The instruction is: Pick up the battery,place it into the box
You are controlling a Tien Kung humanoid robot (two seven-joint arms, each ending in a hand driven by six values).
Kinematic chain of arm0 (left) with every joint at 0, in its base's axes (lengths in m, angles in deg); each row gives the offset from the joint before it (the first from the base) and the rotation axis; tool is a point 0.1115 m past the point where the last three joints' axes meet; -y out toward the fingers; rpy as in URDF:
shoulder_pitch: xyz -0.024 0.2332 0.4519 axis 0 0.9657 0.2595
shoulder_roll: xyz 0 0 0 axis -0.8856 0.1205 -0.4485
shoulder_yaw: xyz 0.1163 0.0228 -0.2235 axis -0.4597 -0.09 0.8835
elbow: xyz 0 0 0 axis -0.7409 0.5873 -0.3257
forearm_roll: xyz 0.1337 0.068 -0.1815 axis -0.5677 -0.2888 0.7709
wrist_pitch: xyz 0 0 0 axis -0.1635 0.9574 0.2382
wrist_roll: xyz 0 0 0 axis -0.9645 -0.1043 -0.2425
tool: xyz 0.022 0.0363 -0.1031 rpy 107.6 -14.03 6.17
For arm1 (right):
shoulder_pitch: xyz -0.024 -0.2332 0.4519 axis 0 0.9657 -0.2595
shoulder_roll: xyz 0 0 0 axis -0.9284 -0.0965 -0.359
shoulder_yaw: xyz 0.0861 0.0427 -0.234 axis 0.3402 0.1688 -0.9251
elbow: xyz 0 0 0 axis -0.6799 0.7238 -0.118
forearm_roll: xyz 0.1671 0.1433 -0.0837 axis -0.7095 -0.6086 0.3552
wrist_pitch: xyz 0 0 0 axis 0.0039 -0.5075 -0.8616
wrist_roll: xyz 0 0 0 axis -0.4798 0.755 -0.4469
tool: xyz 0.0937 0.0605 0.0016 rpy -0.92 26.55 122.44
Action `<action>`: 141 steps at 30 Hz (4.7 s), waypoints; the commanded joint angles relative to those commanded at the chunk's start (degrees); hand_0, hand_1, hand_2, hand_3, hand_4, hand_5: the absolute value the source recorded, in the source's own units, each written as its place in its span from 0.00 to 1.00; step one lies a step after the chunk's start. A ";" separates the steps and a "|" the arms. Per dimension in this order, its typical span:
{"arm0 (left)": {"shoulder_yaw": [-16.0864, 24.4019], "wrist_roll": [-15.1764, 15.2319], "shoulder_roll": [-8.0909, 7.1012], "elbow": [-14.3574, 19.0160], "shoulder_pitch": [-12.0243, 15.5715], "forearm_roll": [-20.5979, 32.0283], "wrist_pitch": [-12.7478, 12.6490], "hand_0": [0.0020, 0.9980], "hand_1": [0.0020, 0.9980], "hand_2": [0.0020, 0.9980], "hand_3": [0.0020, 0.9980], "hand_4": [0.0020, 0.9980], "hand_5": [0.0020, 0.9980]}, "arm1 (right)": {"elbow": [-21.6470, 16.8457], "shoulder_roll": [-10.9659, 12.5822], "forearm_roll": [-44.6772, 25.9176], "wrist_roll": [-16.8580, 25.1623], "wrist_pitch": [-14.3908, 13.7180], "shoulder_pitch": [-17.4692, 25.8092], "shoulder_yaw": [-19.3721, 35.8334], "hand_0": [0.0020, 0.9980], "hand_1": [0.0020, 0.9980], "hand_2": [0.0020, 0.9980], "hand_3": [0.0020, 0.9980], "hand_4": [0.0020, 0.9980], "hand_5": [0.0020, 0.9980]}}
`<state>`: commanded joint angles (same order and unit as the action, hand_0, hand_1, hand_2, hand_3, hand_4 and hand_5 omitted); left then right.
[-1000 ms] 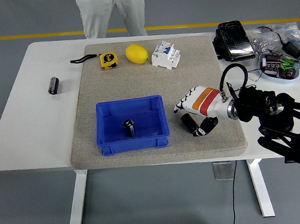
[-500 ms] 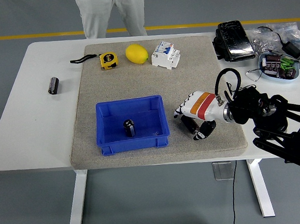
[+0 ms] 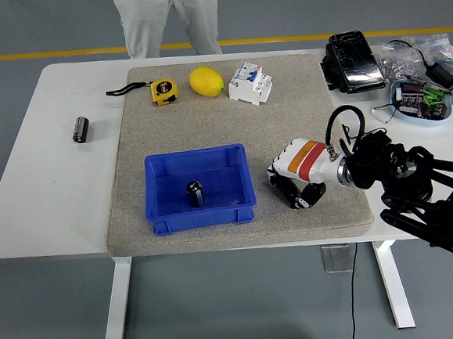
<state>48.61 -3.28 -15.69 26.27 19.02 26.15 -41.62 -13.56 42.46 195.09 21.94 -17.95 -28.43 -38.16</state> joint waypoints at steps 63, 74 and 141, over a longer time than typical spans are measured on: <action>0.56 -1.11 -0.60 0.49 -0.61 -1.87 0.49 0.74 0.72 0.77 0.61 0.63 0.47 | -7.05 -6.13 -4.33 -3.42 -3.18 -7.69 0.41 0.63 0.67 0.79 0.93 0.88 0.29; 0.02 -0.71 -0.48 0.25 -0.27 -0.64 0.36 0.74 0.72 0.77 0.61 0.63 0.47 | -9.49 -2.59 -4.27 -4.03 -3.44 -6.49 6.93 0.63 0.67 0.79 0.92 0.90 0.32; 1.19 -0.63 -0.04 -0.25 -0.22 -2.62 0.45 0.74 0.72 0.77 0.61 0.63 0.47 | -13.08 -6.74 -41.73 5.52 -23.06 28.88 40.03 0.75 0.75 0.79 0.78 1.00 0.62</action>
<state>49.79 -3.91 -15.73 26.02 18.80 23.53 -41.17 -26.64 35.72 153.36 27.46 -41.01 0.45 1.87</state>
